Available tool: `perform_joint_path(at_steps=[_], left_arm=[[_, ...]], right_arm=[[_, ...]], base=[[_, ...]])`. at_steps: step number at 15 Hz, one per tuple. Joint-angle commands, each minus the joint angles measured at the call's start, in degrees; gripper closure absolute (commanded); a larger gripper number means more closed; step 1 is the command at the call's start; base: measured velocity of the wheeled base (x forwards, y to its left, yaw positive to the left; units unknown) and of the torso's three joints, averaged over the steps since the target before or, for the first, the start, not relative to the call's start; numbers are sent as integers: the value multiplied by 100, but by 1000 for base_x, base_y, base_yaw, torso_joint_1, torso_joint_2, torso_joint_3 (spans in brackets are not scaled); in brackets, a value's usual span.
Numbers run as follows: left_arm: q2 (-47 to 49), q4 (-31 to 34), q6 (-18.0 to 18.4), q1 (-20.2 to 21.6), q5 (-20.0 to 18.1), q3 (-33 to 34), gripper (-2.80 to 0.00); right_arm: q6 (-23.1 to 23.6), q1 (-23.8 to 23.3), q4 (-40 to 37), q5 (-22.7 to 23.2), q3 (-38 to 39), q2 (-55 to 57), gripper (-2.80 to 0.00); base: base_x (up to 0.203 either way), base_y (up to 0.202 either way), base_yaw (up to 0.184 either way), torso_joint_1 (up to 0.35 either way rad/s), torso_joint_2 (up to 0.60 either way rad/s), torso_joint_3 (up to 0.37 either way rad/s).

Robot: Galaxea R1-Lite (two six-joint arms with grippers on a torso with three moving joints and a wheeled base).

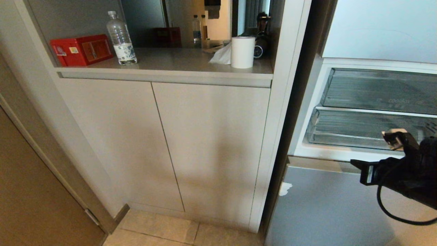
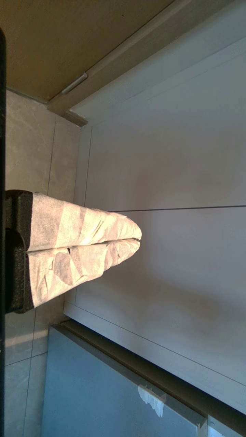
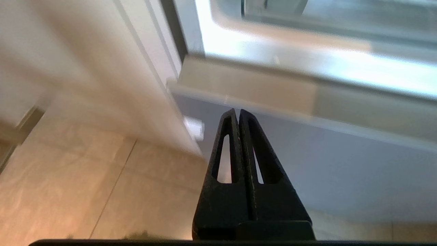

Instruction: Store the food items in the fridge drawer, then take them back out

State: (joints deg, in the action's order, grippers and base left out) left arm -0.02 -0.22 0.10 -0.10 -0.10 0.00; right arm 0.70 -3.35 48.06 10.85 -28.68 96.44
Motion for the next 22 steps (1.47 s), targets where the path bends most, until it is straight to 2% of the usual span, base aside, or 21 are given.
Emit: perform_joint_path(at_steps=[1,2,6,13,15,22], left_arm=[[2,-4,-1,1,1,9,0],[2,-4,-1,1,1,9,0],[2,-4,-1,1,1,9,0],[2,-4,-1,1,1,9,0],[2,-4,-1,1,1,9,0],[2,-4,-1,1,1,9,0]], right_arm=[[-86,303,91,-346,-751,1058,-78],[-131,382,186,-444,-997,1286,-280],[-223,533,889,-895,-1832,2123,-280],[-320,467,2566,-1370,-2160,2880,-280],[-332,467,2760,-1555,-2396,3102,-280],[-500,476,2771,-1771,-3076,3445,-280]], base=[[0,0,0,0,0,0],[0,0,0,0,0,0],[0,0,0,0,0,0],[0,0,0,0,0,0],[0,0,0,0,0,0],[0,0,0,0,0,0]])
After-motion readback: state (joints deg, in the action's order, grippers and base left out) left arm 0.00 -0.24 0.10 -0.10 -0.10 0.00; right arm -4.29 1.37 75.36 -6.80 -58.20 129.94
